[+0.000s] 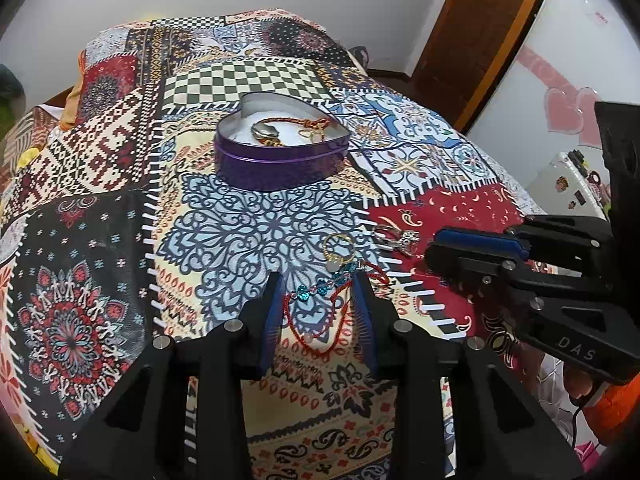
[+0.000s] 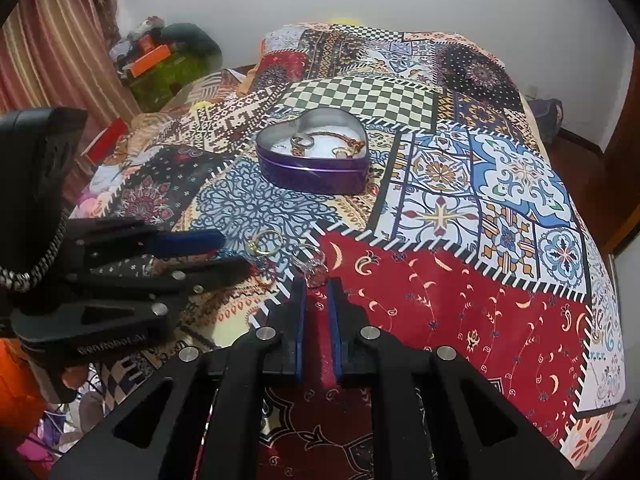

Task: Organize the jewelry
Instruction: 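Grasp the silver ring with red stone with the right gripper, then carry the ring toward the tin with the right gripper while the left grips the tin rim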

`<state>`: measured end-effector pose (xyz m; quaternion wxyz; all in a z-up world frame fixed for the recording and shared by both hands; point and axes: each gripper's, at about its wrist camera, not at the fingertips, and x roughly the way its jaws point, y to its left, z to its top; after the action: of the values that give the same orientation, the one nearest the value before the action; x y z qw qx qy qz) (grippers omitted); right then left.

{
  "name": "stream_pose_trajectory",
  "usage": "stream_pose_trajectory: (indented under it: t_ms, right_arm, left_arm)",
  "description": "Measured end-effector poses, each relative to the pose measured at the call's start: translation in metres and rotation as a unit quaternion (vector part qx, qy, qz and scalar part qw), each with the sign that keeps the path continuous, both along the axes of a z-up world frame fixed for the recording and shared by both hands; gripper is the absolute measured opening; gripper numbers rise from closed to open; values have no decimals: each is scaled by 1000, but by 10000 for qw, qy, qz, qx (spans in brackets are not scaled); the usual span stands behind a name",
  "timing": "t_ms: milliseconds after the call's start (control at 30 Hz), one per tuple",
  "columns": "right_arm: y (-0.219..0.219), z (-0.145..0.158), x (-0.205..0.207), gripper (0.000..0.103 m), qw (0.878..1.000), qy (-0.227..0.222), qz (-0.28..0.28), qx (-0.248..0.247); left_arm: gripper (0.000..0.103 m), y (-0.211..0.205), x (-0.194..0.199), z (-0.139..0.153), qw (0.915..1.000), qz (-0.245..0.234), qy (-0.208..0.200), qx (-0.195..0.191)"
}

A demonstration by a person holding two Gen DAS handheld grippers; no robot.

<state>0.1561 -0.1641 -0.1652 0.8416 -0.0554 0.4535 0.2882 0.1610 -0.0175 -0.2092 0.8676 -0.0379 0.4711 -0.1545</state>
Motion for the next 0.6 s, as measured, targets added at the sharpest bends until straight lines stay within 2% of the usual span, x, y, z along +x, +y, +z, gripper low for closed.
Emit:
stream_pose_trajectory:
  t_ms: [67,100,133,233,500,600]
  right_arm:
    - [1,-1,2,18,10000,13,14,-15]
    - [2,-2,4,19,10000,42,11,-23]
    - [3,-4,6,19,10000,83,-3,-44]
    - [4,-9,11,19,9999,153,-23,-64]
    - [11,-11,16,19,9998,192,39,44]
    - [12,-12,15,19,9997,195,69,113]
  left_arm:
    - [26,-1,0,0,10000,20,-47,25]
    - [22,-1,-1,0,10000,44,-70,56]
    - [14,-1,-1,-1,9999,60,-84,68]
    - [5,4,-2,-2,9999,111,-85,-22]
    - [5,11,-5,3,9996,176,-126,-175]
    - [5,12,-7,9,9994,240,-251,-70]
